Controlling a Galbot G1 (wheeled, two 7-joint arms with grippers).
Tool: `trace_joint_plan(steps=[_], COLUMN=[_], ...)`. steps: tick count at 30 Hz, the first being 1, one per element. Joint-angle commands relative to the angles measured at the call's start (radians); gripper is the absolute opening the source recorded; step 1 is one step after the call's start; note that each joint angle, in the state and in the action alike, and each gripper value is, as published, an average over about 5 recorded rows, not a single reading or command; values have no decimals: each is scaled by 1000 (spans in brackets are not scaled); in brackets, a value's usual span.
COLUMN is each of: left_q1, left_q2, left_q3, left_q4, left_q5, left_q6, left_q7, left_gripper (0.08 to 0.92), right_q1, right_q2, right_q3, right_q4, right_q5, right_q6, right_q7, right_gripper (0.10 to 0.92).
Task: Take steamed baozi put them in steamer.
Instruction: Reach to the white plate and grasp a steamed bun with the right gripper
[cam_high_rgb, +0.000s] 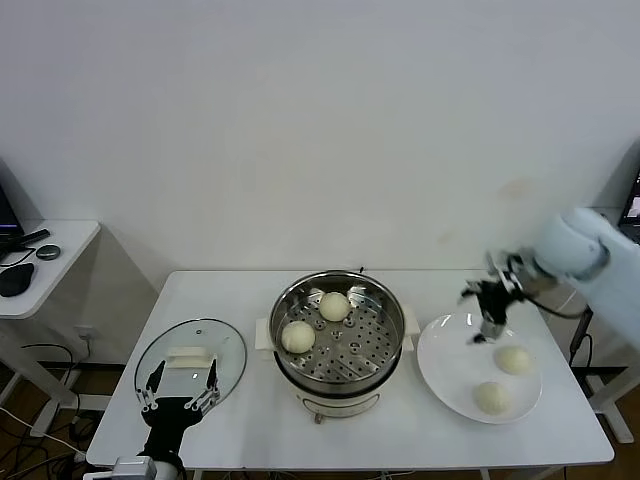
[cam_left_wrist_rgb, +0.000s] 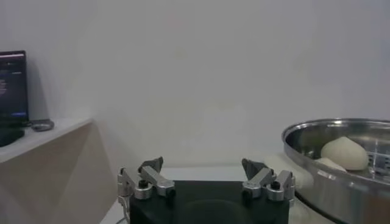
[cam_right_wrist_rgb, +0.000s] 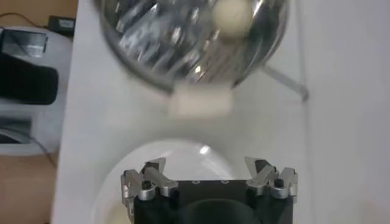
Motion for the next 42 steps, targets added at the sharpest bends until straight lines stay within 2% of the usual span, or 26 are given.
trace_joint_plan(steps=[1, 13, 24, 42], left_q1=[21, 2, -11, -33], left_q2=[-1, -2, 0, 0], left_q3=[-1, -6, -8, -11], left_q4=[11, 37, 56, 85], left_q5=[1, 2, -3, -7], left_q6=[0, 1, 3, 5], left_q7=[-1, 1, 2, 3], left_gripper=[823, 823, 823, 823], right_q1=[-404, -254, -270, -257], right_q2=[-90, 20, 83, 122], right_q3=[249, 77, 62, 19], right_q4=[5, -101, -174, -207], right_q5=[-113, -227, -268, -289], right_q6=[76, 125, 133, 145], right_q7=[-27, -41, -29, -36], right_gripper=[823, 823, 823, 816])
